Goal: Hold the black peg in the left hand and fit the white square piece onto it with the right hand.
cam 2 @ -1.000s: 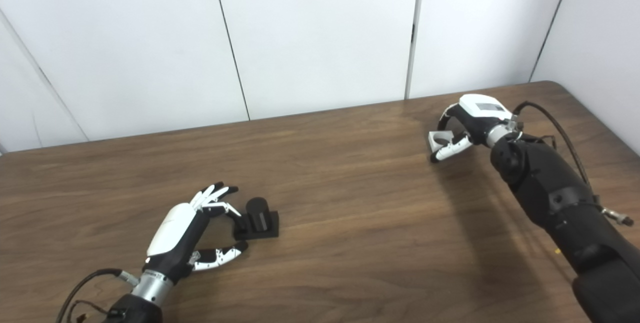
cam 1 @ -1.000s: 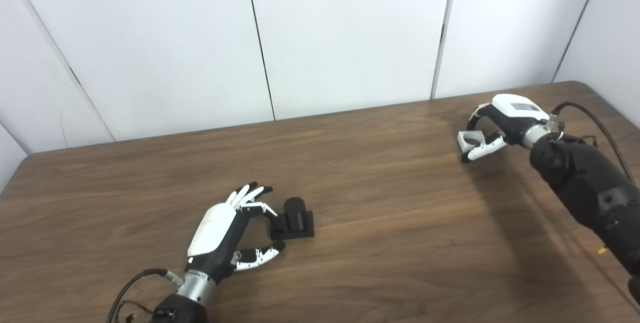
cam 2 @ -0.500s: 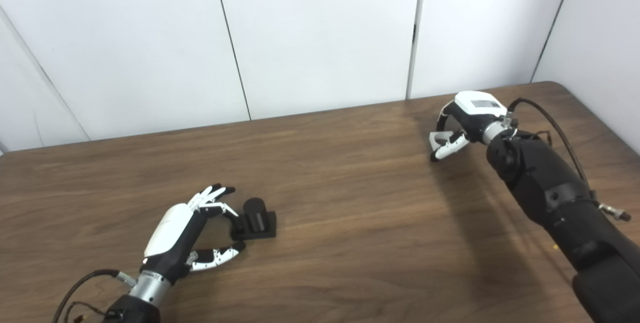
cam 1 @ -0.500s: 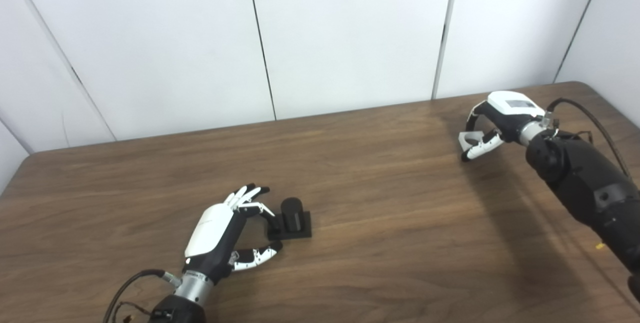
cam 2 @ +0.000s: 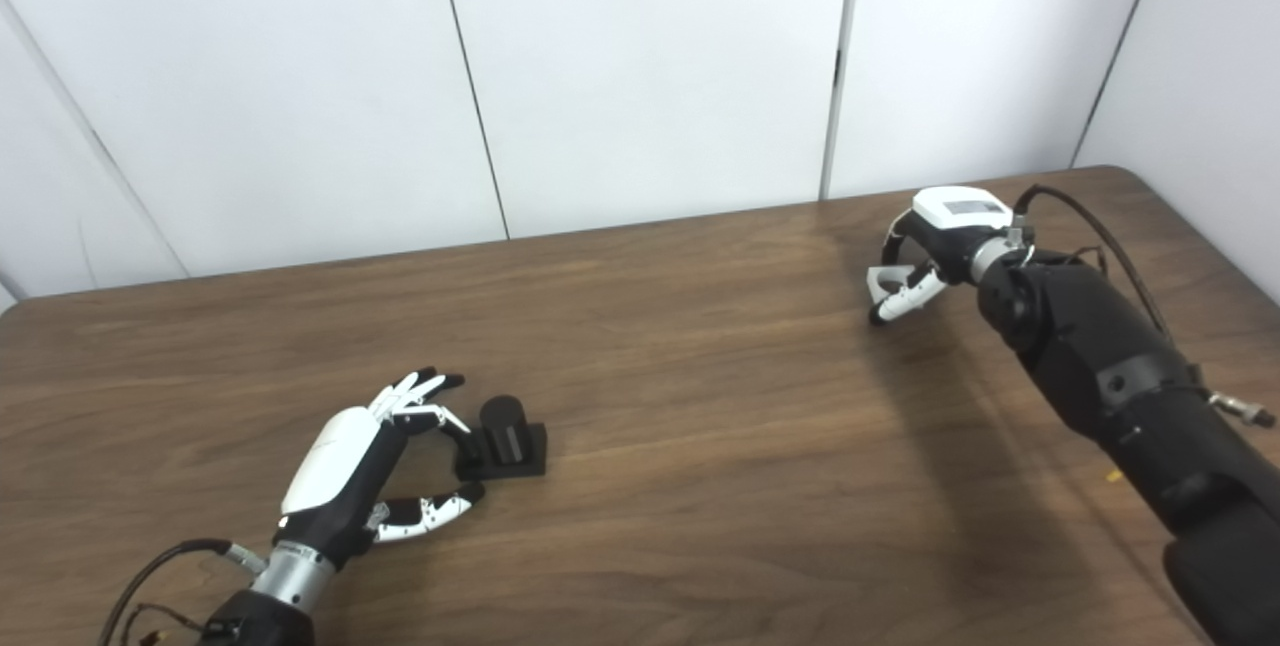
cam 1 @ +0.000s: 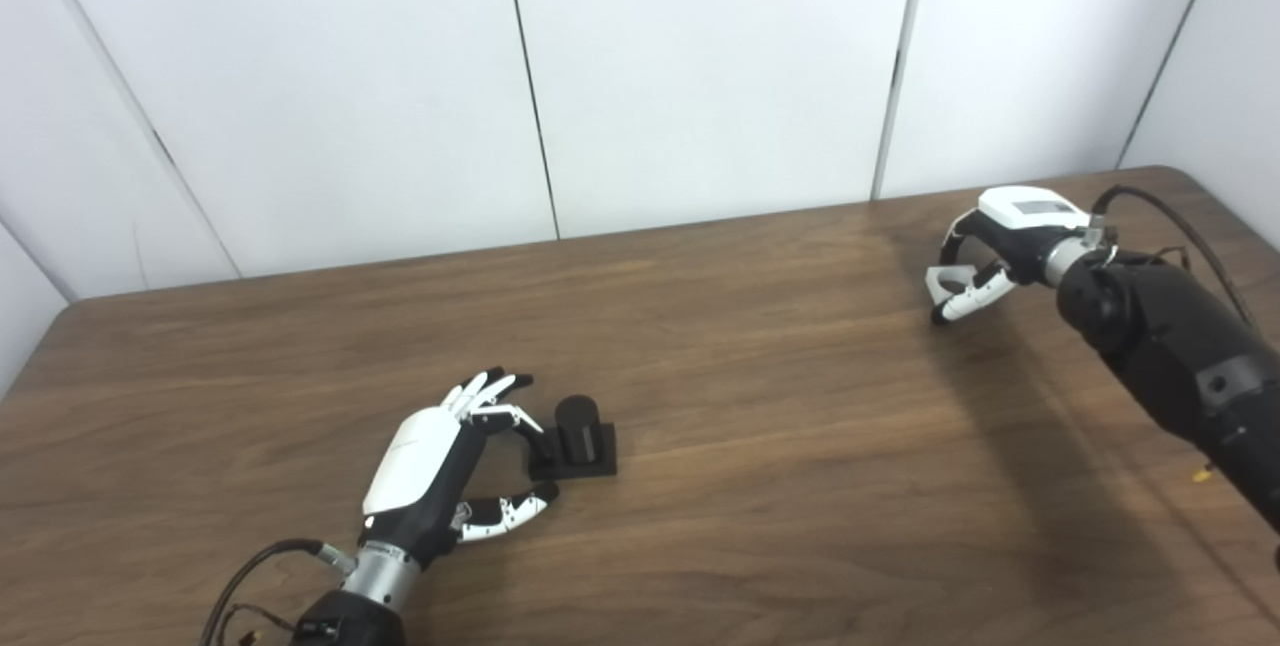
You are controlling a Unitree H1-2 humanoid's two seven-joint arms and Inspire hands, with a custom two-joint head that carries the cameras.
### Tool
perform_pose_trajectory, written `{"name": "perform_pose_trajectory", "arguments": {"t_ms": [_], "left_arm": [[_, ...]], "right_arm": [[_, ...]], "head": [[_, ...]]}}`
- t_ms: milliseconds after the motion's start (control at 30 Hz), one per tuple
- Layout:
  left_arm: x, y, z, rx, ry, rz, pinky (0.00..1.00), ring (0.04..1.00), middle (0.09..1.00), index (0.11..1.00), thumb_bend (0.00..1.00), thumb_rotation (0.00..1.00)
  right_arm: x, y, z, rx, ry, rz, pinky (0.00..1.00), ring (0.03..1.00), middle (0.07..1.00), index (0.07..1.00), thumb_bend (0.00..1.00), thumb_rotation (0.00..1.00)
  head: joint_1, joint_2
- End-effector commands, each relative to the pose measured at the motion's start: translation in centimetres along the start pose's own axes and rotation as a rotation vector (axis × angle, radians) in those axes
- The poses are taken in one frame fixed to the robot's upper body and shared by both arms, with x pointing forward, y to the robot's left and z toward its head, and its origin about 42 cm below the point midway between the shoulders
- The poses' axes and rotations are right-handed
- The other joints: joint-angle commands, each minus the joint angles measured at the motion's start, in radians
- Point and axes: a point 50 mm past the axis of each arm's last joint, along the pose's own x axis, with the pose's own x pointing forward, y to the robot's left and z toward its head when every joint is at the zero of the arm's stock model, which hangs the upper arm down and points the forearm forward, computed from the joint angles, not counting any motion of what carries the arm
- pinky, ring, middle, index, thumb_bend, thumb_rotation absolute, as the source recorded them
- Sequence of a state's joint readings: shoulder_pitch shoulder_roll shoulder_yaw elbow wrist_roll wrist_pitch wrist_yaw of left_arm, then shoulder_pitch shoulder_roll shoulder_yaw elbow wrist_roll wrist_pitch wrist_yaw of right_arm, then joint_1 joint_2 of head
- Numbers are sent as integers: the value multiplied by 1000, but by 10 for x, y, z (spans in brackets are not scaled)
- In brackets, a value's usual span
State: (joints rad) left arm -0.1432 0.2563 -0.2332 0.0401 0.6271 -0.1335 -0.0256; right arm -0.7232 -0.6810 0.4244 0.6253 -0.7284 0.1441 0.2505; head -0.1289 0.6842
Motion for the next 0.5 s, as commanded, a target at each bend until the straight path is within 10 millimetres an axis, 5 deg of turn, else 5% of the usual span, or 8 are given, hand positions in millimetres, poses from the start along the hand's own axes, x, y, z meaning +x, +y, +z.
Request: {"name": "perform_pose_trajectory", "arguments": {"t_ms": [0,467], "left_arm": [[6,15,4,31,-33,34,980,975,909,484,521,64],[6,18,4,29,-36,32,992,980,914,484,521,63]], "right_arm": [[-5,0,-24,-53,87,57,816,904,892,751,682,298],[-4,-3,-33,-37,114,103,813,919,921,817,751,248]], "head": [[1,2],[9,9]]}}
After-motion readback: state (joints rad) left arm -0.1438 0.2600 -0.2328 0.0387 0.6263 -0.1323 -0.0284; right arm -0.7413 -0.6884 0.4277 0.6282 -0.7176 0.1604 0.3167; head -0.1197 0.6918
